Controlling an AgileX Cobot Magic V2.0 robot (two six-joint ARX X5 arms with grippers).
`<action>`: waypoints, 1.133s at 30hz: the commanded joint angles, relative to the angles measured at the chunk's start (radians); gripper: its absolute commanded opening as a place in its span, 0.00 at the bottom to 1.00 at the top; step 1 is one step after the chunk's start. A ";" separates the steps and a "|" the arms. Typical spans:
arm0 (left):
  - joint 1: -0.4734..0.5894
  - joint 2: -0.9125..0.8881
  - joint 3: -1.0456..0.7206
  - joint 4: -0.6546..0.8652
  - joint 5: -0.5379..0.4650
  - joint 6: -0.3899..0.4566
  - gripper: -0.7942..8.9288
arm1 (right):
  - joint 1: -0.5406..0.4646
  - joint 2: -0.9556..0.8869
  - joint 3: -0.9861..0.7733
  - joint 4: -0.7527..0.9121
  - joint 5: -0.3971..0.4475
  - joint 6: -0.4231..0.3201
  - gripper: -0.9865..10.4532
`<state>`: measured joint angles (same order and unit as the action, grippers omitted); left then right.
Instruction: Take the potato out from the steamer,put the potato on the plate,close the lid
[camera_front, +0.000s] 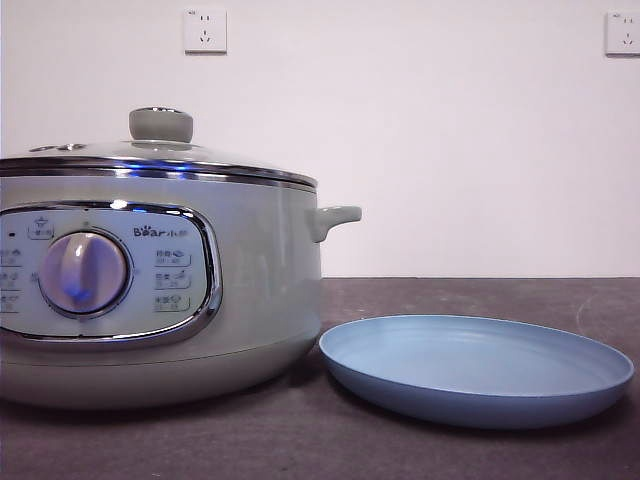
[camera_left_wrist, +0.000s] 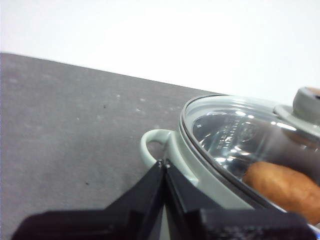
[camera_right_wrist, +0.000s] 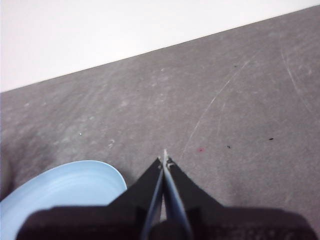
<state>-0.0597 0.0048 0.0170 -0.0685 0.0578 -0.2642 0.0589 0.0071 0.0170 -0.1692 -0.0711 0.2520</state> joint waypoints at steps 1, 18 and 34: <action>0.002 -0.002 -0.008 0.007 0.018 -0.098 0.07 | 0.002 0.000 -0.010 0.028 -0.011 0.125 0.09; 0.002 0.117 0.382 -0.254 0.156 -0.007 0.08 | 0.002 0.265 0.378 0.150 -0.124 0.195 0.08; -0.008 0.576 0.893 -0.353 0.245 0.086 0.07 | 0.024 0.807 1.028 -0.098 -0.425 -0.098 0.08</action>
<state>-0.0628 0.5568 0.8879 -0.4160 0.2909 -0.1978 0.0795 0.8005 1.0191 -0.2596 -0.4778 0.1970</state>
